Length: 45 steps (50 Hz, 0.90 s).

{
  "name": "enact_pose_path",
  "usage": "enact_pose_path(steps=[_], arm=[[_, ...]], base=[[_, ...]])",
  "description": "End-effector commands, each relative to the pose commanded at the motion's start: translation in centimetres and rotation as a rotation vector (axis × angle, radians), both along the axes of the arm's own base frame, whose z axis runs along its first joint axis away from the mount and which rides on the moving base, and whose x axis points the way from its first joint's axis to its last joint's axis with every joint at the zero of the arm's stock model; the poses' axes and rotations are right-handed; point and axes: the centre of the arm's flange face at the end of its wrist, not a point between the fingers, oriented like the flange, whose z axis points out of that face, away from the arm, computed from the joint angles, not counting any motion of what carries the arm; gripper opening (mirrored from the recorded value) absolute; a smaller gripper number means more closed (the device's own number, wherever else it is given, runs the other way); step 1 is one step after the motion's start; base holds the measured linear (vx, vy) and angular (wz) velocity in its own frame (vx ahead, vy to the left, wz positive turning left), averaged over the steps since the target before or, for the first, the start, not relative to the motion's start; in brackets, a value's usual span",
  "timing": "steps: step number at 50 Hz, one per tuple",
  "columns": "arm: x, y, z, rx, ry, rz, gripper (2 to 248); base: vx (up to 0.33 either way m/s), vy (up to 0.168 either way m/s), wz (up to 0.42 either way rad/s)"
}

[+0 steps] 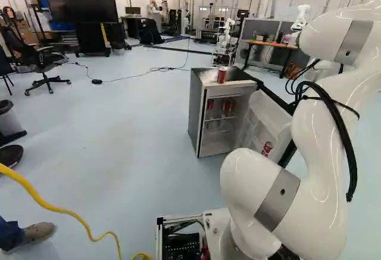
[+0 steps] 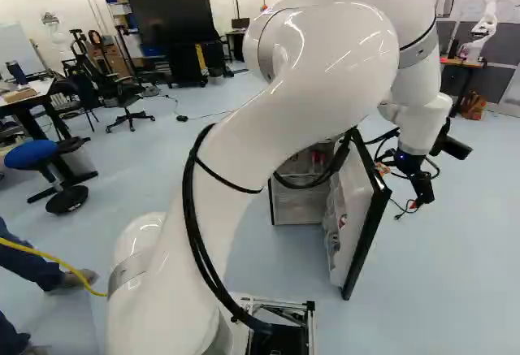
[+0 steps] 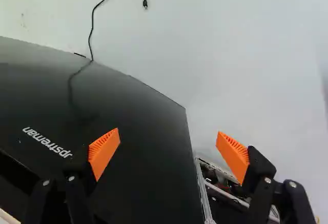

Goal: Grab a drink from the fridge

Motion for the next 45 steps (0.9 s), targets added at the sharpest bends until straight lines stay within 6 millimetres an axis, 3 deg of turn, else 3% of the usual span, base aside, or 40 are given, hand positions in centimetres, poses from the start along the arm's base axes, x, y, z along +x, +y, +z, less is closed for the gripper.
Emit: enact_pose_path(steps=[45], arm=[[0.6, 6.2, -0.1, 0.077, 0.055, 0.068, 247]], base=[[0.0, 0.0, 0.0]])
